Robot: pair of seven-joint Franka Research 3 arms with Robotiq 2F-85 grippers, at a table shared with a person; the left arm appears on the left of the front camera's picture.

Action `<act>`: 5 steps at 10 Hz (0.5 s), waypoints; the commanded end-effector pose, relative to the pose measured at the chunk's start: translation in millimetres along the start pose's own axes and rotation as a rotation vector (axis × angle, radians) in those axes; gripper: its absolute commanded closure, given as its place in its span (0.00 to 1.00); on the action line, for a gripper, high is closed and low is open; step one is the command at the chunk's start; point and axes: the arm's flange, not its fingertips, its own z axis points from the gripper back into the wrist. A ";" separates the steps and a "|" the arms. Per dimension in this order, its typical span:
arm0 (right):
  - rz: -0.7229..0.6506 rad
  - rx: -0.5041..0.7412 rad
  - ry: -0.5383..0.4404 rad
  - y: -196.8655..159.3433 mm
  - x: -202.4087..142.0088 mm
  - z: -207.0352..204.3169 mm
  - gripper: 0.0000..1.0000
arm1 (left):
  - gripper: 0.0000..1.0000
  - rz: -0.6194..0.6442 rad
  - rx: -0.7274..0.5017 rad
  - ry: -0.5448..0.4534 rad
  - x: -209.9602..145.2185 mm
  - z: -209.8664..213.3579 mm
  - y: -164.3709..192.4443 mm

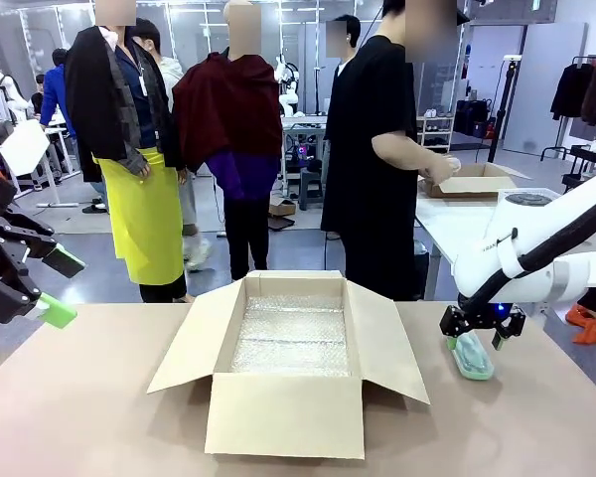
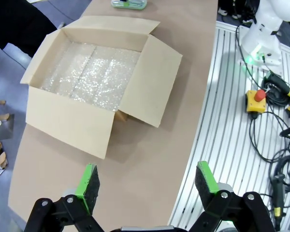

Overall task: Pack the glasses set securely to prepare it for shipping.
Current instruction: Place the Glasses case inside the Package Box.

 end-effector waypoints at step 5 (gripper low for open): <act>-0.058 0.011 0.049 1.8 5.1 -15.1 0.12 | 0.00 -0.017 -0.004 -0.005 0.0 1.0 0.2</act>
